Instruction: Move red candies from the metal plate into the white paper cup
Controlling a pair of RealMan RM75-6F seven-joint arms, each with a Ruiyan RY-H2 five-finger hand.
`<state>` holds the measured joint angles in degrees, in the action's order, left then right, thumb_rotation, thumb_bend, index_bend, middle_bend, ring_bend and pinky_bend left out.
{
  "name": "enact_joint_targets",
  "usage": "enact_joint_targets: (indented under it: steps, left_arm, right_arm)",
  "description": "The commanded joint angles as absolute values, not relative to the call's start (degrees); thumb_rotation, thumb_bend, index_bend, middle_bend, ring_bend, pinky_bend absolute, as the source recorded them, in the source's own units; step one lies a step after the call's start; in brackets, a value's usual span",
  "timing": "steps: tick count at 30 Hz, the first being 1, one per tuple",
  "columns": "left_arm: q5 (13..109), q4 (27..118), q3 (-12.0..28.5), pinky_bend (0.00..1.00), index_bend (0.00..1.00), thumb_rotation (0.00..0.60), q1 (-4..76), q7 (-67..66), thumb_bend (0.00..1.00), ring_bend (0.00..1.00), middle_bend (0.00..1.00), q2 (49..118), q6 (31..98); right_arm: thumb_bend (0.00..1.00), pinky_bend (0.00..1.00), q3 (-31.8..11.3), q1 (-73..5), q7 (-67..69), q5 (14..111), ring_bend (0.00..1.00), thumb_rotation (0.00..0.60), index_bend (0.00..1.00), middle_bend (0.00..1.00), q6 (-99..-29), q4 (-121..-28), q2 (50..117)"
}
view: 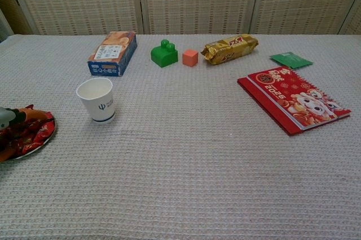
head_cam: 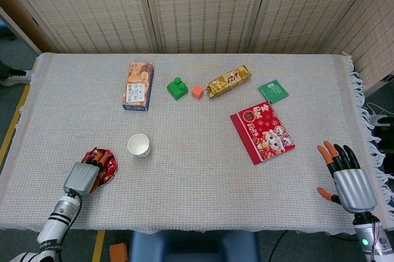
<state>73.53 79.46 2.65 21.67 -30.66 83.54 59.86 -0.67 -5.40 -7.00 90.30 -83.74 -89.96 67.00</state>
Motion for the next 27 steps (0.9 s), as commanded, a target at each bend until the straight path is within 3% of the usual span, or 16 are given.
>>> enact_joint_targets:
  steps: [1, 10, 27]
  left_arm:
    - [73.85, 78.99, 2.45, 0.88, 0.18, 0.6, 21.73, -30.66, 0.38, 0.29, 0.17, 83.89, 60.56]
    - [76.02, 76.21, 1.8, 0.93, 0.39, 0.6, 21.74, -28.54, 0.38, 0.38, 0.3, 85.4, 63.04]
    - [78.48, 72.78, 1.65, 0.98, 0.5, 0.6, 22.08, -24.33, 0.39, 0.47, 0.42, 86.93, 65.34]
  right_arm:
    - [0.03, 0.0, -0.6, -5.37, -7.01, 90.34, 0.0, 0.6, 0.0, 0.0, -83.69, -90.04, 66.93]
    - [0.03, 0.0, -0.26, -5.32, -7.12, 90.53, 0.0, 0.6, 0.0, 0.0, -83.42, -90.57, 66.59]
    - [0.03, 0.0, -0.2, -5.52, -7.69, 89.91, 0.0, 0.6, 0.0, 0.0, -82.39, -91.04, 66.37]
